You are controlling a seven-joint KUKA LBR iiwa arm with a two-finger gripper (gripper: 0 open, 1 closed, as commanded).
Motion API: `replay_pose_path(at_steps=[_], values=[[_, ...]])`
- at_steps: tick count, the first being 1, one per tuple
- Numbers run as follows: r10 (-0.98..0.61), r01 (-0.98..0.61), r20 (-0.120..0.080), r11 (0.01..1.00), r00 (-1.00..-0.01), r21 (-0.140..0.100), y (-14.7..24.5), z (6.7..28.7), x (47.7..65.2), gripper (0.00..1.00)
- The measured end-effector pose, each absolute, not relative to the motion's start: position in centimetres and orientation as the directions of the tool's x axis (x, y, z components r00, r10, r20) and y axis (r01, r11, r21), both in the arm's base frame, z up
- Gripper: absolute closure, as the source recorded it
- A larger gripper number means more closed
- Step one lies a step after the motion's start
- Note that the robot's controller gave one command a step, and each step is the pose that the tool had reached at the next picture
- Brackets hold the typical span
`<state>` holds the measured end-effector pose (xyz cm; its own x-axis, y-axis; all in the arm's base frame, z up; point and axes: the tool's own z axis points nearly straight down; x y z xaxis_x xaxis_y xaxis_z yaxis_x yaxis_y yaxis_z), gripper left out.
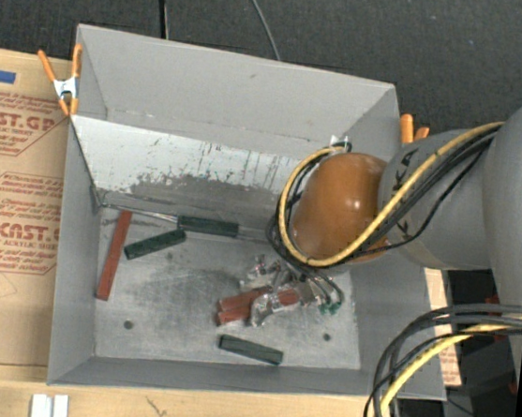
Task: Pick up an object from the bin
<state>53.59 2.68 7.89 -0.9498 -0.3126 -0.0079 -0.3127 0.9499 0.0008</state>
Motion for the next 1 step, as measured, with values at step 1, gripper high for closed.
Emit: replay_pose_path(at_steps=[1], values=[[-0.344,-0.344,-0.007,0.939,-0.939,-0.002,1.41,25.21,52.56,1.0]])
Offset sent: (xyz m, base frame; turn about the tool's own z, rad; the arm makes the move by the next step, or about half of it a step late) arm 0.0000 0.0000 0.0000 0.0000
